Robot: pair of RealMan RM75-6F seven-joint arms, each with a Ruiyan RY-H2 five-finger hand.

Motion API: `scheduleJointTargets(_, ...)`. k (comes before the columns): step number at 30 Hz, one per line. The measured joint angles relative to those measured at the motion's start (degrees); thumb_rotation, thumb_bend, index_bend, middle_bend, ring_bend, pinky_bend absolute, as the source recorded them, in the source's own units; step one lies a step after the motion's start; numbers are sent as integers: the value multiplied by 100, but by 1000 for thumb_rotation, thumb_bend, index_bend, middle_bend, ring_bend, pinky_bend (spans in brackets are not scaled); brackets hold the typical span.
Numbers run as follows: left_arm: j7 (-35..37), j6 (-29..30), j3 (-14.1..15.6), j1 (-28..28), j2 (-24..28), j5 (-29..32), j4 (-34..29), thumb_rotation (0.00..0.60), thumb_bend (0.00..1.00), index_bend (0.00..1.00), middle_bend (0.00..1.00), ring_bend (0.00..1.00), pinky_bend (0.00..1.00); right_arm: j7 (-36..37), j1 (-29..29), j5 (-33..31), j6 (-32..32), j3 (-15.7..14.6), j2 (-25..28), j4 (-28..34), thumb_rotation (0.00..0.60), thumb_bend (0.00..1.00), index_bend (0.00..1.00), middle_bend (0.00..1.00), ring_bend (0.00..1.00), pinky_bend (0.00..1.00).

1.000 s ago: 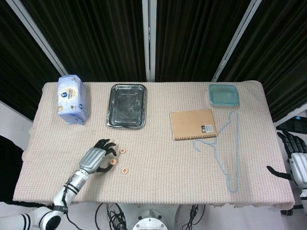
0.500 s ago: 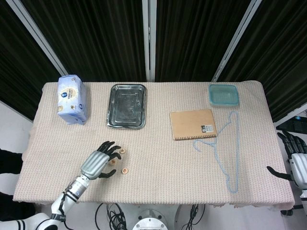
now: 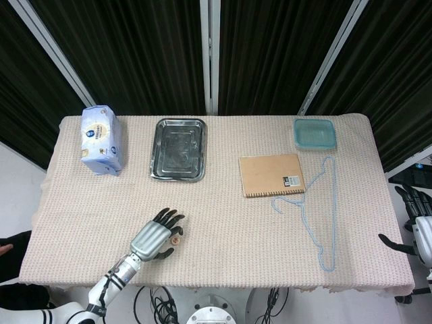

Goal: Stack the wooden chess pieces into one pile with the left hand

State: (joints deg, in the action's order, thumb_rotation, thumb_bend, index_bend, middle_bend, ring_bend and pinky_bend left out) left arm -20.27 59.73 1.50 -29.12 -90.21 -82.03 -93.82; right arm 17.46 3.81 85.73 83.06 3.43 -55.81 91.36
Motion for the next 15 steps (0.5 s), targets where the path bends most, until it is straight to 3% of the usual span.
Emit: scheduleJointTargets(15, -265, -167, -72, -74, -36, 393, 84, 600, 301, 425, 69, 0, 0, 1, 13, -11, -35, 5, -6, -16, 600, 75, 0, 0, 0, 0)
